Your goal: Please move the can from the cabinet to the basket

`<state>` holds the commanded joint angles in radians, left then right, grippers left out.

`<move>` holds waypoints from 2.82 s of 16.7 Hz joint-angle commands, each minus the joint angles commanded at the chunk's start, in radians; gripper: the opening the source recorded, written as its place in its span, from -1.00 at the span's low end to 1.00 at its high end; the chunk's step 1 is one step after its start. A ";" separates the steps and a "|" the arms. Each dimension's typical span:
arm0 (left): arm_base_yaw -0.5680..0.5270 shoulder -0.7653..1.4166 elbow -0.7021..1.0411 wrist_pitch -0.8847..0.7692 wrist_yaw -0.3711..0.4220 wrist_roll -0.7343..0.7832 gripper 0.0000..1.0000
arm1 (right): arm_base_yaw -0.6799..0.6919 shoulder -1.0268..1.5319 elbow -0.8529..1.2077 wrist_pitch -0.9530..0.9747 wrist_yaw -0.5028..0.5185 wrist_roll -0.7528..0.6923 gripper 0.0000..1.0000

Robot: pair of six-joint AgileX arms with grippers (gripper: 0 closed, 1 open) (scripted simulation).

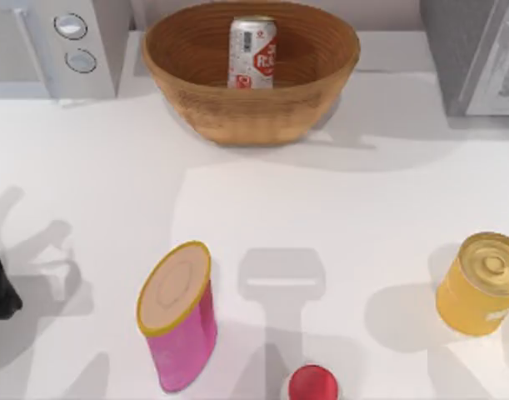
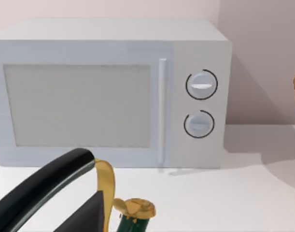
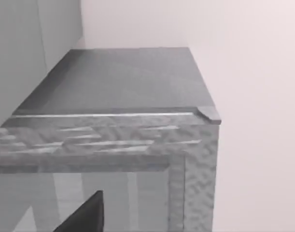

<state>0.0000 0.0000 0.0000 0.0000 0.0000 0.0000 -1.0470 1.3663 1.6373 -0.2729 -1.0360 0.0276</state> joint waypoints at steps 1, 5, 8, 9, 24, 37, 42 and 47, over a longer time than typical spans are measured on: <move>0.000 0.000 0.000 0.000 0.000 0.000 1.00 | 0.002 -0.010 0.041 -0.043 0.002 0.000 1.00; 0.000 0.000 0.000 0.000 0.000 0.000 1.00 | 0.006 -0.027 0.104 -0.110 0.004 0.001 1.00; 0.000 0.000 0.000 0.000 0.000 0.000 1.00 | 0.002 -0.025 0.105 -0.107 0.003 0.001 1.00; 0.000 0.000 0.000 0.000 0.000 0.000 1.00 | 0.003 -0.025 0.105 -0.107 0.004 0.001 1.00; 0.000 0.000 0.000 0.000 0.000 0.000 1.00 | 1.007 -0.026 0.127 -0.156 1.007 0.000 1.00; 0.000 0.000 0.000 0.000 0.000 0.000 1.00 | 1.465 -0.096 0.091 -0.173 1.508 -0.021 1.00; 0.000 0.000 0.000 0.000 0.000 0.000 1.00 | 1.412 0.000 0.160 -0.145 1.459 -0.024 1.00; 0.000 0.000 0.000 0.000 0.000 0.000 1.00 | 1.382 0.054 0.196 -0.127 1.427 -0.019 1.00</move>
<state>0.0000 0.0000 0.0000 0.0000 0.0000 0.0000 0.3346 1.4206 1.8334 -0.4000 0.3908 0.0086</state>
